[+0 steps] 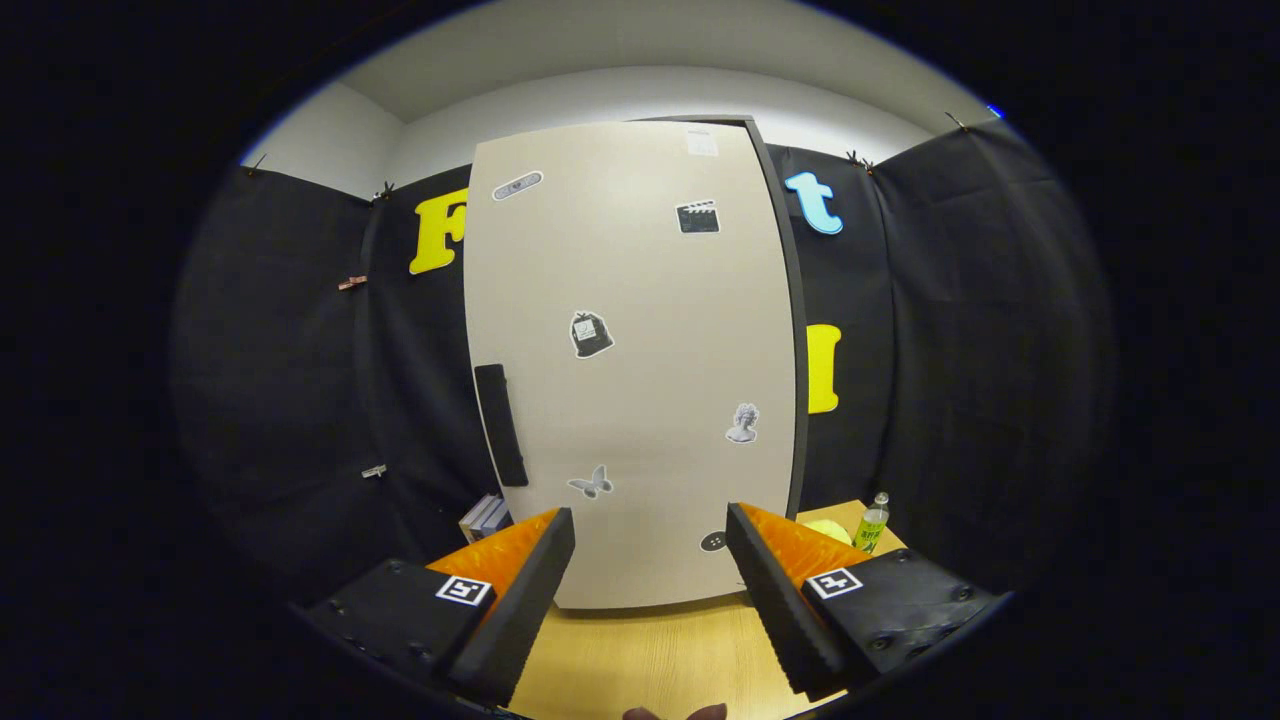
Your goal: Open the shoe cabinet door, grab the shoes and put them into the shoe cabinet, then close the shoe cabinet door.
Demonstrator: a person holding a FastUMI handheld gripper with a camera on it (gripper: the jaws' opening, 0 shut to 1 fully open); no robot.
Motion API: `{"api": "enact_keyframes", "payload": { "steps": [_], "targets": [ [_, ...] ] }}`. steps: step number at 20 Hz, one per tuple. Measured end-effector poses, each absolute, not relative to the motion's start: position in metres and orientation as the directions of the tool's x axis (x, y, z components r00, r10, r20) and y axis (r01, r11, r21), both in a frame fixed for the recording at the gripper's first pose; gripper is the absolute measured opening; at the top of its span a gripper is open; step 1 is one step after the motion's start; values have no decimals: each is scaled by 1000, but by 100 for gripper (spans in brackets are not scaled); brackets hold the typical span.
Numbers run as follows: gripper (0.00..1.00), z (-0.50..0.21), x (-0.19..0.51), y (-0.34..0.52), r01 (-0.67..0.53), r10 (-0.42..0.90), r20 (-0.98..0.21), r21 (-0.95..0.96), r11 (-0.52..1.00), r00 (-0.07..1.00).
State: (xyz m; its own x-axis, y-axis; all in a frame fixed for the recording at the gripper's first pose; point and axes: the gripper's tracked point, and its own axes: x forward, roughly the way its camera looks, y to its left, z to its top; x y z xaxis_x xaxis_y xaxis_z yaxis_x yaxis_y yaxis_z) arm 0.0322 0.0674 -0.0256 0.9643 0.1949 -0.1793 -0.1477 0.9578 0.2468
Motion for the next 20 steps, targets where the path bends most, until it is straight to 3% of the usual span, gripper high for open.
{"api": "enact_keyframes", "payload": {
  "steps": [20],
  "targets": [
    [98, -23, 36, 66, -136, 177, -170, 228, 964, 969]
  ]
}}
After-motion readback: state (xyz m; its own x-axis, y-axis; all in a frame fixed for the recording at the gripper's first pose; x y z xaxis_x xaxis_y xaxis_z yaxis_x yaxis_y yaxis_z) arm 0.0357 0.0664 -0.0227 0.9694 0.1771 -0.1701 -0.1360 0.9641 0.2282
